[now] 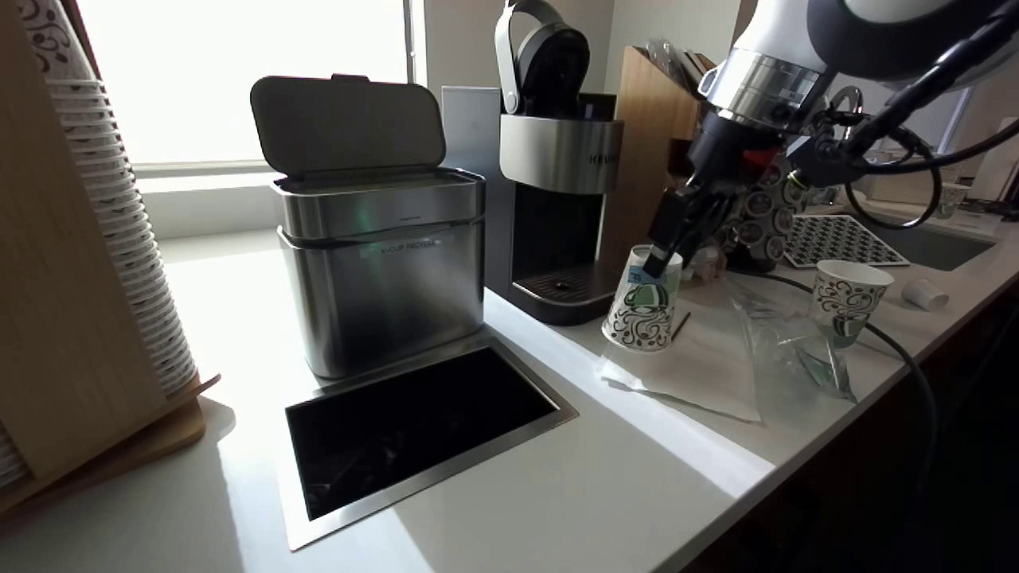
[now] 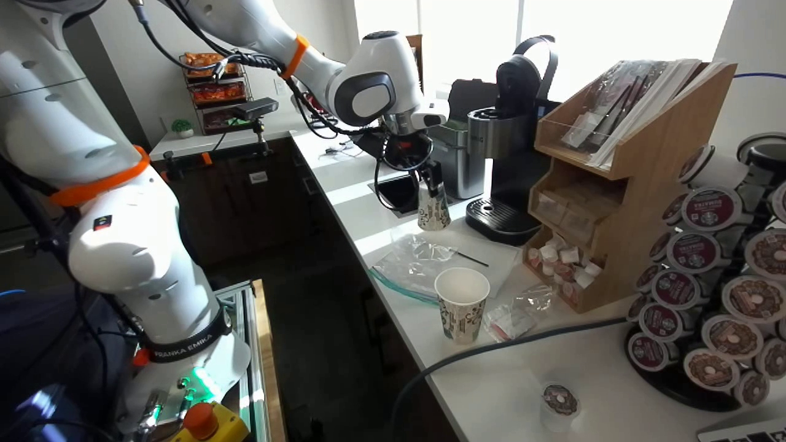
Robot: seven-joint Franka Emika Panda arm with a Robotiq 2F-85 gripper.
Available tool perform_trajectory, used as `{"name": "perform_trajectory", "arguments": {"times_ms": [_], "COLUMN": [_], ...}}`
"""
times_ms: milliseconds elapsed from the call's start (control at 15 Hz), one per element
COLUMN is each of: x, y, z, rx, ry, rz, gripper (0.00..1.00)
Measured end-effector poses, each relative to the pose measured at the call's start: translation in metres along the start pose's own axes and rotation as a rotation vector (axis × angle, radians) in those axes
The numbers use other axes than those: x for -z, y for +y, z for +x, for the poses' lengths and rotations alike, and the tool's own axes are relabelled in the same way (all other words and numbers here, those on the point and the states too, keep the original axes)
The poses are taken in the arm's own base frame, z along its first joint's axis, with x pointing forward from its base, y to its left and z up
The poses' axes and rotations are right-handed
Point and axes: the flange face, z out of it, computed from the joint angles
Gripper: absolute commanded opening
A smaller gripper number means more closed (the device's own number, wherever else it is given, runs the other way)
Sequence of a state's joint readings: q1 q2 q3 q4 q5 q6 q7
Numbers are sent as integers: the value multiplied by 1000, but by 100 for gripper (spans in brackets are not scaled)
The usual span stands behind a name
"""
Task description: Stack the cups
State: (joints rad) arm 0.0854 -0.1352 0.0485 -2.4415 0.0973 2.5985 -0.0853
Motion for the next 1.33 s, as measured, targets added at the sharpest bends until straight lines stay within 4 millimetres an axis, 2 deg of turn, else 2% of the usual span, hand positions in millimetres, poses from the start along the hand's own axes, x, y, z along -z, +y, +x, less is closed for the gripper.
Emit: {"name": "perform_trajectory", "arguments": {"times_ms": [133, 200, 400, 733, 933, 1133, 1333], "x": [-3, -5, -12, -15, -6, 26, 70], "y": [-3, -3, -2, -1, 9, 47, 104], "z": [-4, -6, -13, -18, -16, -15, -25], "rx": [6, 6, 4, 2, -54, -192, -341], "ry": [-11, -17, -35, -46, -28, 18, 60], "rz": [2, 2, 1, 0, -40, -126, -203], "gripper": [38, 85, 99, 100, 100, 100, 100]}}
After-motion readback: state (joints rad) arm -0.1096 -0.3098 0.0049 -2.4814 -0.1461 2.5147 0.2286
